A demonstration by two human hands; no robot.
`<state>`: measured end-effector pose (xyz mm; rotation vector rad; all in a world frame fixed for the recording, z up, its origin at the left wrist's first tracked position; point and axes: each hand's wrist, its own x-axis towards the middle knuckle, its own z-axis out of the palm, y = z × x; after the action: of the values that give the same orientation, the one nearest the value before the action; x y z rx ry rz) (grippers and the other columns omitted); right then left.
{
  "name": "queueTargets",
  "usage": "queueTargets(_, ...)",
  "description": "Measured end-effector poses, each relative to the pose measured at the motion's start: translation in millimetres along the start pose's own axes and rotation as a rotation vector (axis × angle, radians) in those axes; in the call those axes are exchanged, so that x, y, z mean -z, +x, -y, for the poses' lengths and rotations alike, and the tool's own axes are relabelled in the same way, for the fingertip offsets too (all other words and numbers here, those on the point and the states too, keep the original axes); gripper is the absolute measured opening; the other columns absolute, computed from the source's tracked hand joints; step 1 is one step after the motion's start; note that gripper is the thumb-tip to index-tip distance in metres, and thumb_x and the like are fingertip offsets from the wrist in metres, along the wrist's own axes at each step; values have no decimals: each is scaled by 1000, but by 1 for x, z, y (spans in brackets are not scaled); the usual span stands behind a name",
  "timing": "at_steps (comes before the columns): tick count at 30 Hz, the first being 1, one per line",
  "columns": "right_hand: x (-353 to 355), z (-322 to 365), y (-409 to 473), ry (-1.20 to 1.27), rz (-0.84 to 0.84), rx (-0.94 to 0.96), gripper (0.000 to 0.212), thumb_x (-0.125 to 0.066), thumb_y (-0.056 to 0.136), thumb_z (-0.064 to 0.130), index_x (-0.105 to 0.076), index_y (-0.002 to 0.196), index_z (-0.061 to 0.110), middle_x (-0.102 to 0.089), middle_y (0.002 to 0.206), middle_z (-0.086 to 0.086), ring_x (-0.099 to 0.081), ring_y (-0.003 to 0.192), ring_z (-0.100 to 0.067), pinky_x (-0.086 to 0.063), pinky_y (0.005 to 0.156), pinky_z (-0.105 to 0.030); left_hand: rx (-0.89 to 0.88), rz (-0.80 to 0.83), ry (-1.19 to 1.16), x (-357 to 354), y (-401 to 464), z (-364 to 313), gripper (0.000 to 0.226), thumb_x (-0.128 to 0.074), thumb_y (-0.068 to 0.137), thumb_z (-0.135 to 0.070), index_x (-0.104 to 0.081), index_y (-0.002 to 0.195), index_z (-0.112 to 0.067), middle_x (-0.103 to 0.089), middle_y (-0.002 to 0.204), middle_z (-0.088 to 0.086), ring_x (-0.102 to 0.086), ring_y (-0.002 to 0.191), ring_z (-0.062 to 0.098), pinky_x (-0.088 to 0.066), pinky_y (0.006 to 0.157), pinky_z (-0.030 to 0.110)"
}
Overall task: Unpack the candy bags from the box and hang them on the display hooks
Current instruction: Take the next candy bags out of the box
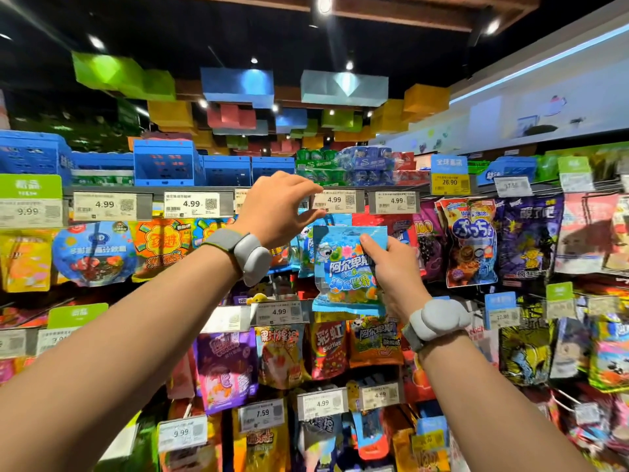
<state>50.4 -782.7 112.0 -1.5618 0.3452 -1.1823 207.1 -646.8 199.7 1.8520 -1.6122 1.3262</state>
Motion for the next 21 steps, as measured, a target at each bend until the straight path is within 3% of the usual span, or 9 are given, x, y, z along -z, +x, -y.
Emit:
queueTargets(2, 0, -1, 2, -19, 5, 4, 30, -58, 100, 20, -55, 71, 11, -60, 62, 2, -56, 53, -6, -44, 48, -18, 6, 39, 29, -1, 3, 0, 47, -61, 89, -53, -61, 127, -24, -66, 123, -3, -58, 109, 27, -46, 83, 41)
queueTargets(6, -1, -4, 5, 7, -3, -26, 29, -59, 99, 24, -54, 74, 10, -58, 77, -13, -54, 72, -22, -44, 64, -38, -13, 82, 77, -2, 8, -2, 51, -62, 88, -53, -56, 131, -28, -62, 127, -4, -57, 111, 26, -42, 84, 40)
queueTargets(11, -1, -8, 10, 5, -10, -38, 33, -61, 98, 27, -48, 72, 12, -49, 75, -13, -47, 71, -22, -38, 65, -39, -33, 91, 120, -6, 8, -1, 48, -65, 87, -49, -55, 128, -27, -61, 124, -2, -56, 107, 26, -39, 83, 39)
queueTargets(18, -4, -14, 17, 26, -39, -68, 42, -64, 93, 31, -37, 64, 20, -41, 70, -10, -43, 69, -23, -33, 64, -39, -61, 29, 65, -4, 6, 6, 10, -68, 87, -38, -67, 95, -32, -70, 95, -13, -63, 83, 21, -30, 60, 26)
queueTargets(21, -7, -14, 16, 12, -56, -72, 43, -65, 93, 32, -36, 63, 21, -37, 68, -9, -38, 68, -22, -31, 63, -39, -51, 36, 43, -2, 6, 7, 6, -64, 90, -35, -64, 88, -29, -67, 90, -13, -61, 82, 21, -28, 57, 26)
